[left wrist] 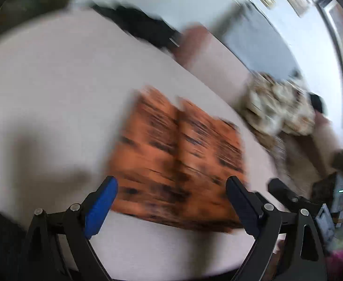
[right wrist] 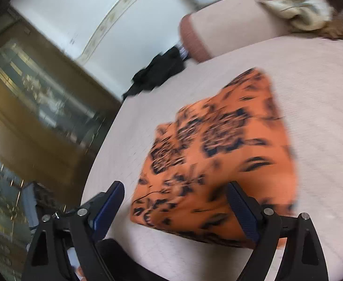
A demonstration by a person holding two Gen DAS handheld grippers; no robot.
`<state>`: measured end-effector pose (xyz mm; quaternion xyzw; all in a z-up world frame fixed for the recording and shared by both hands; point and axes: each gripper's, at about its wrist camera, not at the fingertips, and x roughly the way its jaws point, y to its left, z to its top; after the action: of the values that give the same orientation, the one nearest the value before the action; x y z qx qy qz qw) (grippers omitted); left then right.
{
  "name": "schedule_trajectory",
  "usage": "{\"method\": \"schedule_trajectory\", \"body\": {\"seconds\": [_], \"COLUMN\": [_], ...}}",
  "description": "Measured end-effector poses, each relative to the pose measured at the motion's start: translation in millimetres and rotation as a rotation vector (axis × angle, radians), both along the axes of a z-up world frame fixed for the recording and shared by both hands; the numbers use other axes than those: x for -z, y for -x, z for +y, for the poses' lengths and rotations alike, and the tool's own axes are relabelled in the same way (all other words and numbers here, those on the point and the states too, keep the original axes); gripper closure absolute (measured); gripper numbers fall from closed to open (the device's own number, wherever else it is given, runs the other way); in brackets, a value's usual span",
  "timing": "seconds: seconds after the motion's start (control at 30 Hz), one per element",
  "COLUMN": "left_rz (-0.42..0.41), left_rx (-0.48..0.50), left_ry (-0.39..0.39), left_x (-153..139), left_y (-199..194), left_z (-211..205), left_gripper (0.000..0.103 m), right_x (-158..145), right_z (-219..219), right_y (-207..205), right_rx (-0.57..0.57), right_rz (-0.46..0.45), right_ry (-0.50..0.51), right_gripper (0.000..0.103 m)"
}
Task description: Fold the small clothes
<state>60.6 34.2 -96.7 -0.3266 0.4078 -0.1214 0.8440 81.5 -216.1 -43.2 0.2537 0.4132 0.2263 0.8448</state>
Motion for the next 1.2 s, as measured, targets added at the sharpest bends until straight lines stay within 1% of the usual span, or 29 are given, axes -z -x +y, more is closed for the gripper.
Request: {"method": "schedule_trajectory", "body": {"seconds": [0.03,0.07,0.1,0.13,0.17,0.2,0.27,0.33,0.37,0.4,0.43,0.47,0.5,0.53,0.57,0.63,0.7,0.73,0.77,0.8,0.83,0.87,0.9,0.97,1.03,1.13,1.17,1.2], "left_rz": [0.022,0.067,0.093,0.143,0.171,0.176,0.175,0.218,0.244,0.284,0.298,0.317,0.323,0.324,0.325,0.334,0.334,0.332,0.327,0.314,0.305,0.313,0.313,0.261,0.161,-0.034,-0.091,-0.115], "left_rx": [0.032,0.029,0.039,0.066,0.066,0.064,0.088,0.091,0.102,0.095,0.089,0.079,0.075,0.068,0.066,0.072,0.073,0.077,0.083,0.092,0.101,0.117,0.114,0.098,0.106,0.108,0.101,0.096], "left_ry": [0.037,0.026,0.032,0.065,0.078,0.080,0.113,0.160,0.169,0.176,0.202,0.249,0.288,0.355,0.379,0.369,0.372,0.374,0.369,0.358,0.324,0.298,0.309,0.224,0.122,-0.042,-0.100,-0.139], "left_x": [7.5,17.7,24.5,37.0,43.3,45.9,45.2,49.2,52.2,58.4,65.4,71.4,73.9,77.2,77.5,76.8,74.5,74.0,72.2,70.3,68.0,67.3,66.8,50.5,19.0,-39.3,-53.0,-55.6], "left_y": [-10.9,-23.4,-30.7,-40.5,-44.7,-47.6,-50.7,-54.4,-58.5,-62.7,-66.9,-69.2,-68.2,-69.5,-70.8,-75.7,-81.5,-83.8,-86.1,-87.0,-88.3,-92.3,-96.1,-92.6,-85.1,-60.3,-51.6,-47.7], "left_z": [-8.6,-18.9,-24.4,-31.8,-36.1,-40.6,-44.0,-44.6,-45.8,-45.1,-42.1,-37.3,-32.7,-28.8,-27.6,-30.7,-33.4,-35.2,-35.8,-36.8,-37.9,-39.7,-40.5,-39.8,-45.0,-50.1,-50.0,-48.9], "left_gripper": [0.009,0.010,0.010,0.010,0.011,0.011,0.011,0.032,0.054,0.058,0.058,0.055,0.046,0.041,0.036,0.033,0.026,0.026,0.027,0.043,0.067,0.089,0.090,0.091,0.091,0.091,0.091,0.091], "right_x": [0.0,1.8,2.8,4.0,5.5,7.5,14.6,16.9,19.6,21.9,22.8,22.7,23.7,24.4,25.3,28.6,30.3,30.4,30.6,30.7,30.4,30.0,29.9,30.8,31.1,29.5,29.7,30.3], "right_z": [-6.7,-17.0,-22.5,-27.1,-31.3,-33.6,-40.6,-48.5,-50.0,-50.5,-51.7,-53.9,-51.9,-52.9,-53.4,-55.0,-56.2,-56.4,-56.6,-56.8,-56.9,-57.5,-58.0,-57.9,-57.6,-57.0,-56.8,-56.5], "right_y": [2.0,6.1,5.3,9.5,12.5,12.0,13.5,12.7,11.4,12.1,11.3,11.9,10.8,11.2,10.2,9.7,9.7,9.8,9.5,9.5,9.7,9.6,9.5,7.6,6.6,4.4,3.6,2.3], "right_rx": [0.015,0.036,0.046,0.052,0.057,0.056,0.063,0.072,0.077,0.079,0.080,0.077,0.076,0.075,0.075,0.080,0.084,0.084,0.083,0.083,0.084,0.086,0.087,0.088,0.091,0.089,0.091,0.090], "right_rz": [0.002,0.011,0.017,0.018,0.020,0.022,0.028,0.044,0.051,0.054,0.055,0.055,0.055,0.055,0.056,0.067,0.073,0.072,0.074,0.075,0.075,0.074,0.073,0.078,0.080,0.078,0.078,0.081], "right_ry": [-0.003,-0.011,-0.016,-0.017,-0.018,-0.020,-0.021,-0.034,-0.041,-0.045,-0.048,-0.046,-0.044,-0.043,-0.043,-0.043,-0.046,-0.043,-0.039,-0.037,-0.036,-0.034,-0.030,-0.026,-0.023,-0.012,-0.009,-0.007], "right_gripper": [0.012,0.012,0.012,0.012,0.012,0.012,0.012,0.012,0.012,0.012,0.012,0.012,0.012,0.012,0.012,0.012,0.012,0.012,0.012,0.012,0.012,0.012,0.012,0.012,0.012,0.012,0.012,0.012]}}
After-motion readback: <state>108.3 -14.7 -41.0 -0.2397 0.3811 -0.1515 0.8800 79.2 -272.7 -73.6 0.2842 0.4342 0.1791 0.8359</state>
